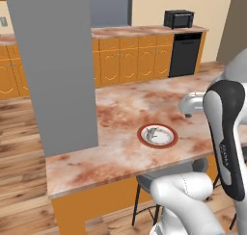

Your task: Transport the fish and mushroom to the fridge. Place the fish on the rack containing meat and place the mushroom on the rack containing the vegetable, ensuring meats and vegetables are on different racks.

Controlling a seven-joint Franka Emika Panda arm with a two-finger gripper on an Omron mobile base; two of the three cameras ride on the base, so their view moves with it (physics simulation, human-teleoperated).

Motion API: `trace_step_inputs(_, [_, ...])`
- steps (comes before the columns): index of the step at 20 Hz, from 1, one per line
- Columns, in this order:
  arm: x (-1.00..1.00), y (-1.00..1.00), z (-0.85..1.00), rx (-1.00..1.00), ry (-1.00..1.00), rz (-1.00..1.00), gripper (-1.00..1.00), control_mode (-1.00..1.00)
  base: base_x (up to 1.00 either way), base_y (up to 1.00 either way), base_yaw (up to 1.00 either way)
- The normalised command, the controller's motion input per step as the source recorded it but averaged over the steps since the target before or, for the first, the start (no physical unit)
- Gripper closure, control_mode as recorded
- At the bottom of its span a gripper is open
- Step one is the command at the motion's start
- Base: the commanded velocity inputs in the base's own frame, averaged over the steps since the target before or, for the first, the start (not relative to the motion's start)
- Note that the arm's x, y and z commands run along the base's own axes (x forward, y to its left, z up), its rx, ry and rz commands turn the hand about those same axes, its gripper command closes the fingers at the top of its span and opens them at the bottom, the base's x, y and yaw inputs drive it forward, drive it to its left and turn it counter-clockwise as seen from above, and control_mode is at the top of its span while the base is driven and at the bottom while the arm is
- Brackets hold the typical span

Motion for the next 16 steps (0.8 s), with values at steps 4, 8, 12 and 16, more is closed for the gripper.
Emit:
trace_step_inputs(4, [0.47, -0.08, -0.57, 0.00, 0.06, 0.00, -1.00, -1.00, 0.00, 0.00, 0.00])
trace_step_inputs(8, [0.48, -0.01, -0.50, -0.01, 0.24, -0.08, -1.00, -1.00, 0.00, 0.00, 0.00])
trace_step_inputs(12, [0.59, 0.00, -0.42, 0.00, 0.36, -0.15, -1.00, -1.00, 0.00, 0.00, 0.00])
trace_step_inputs(16, [0.51, 0.00, -0.43, 0.00, 0.31, -0.11, -1.00, -1.00, 0.00, 0.00, 0.00])
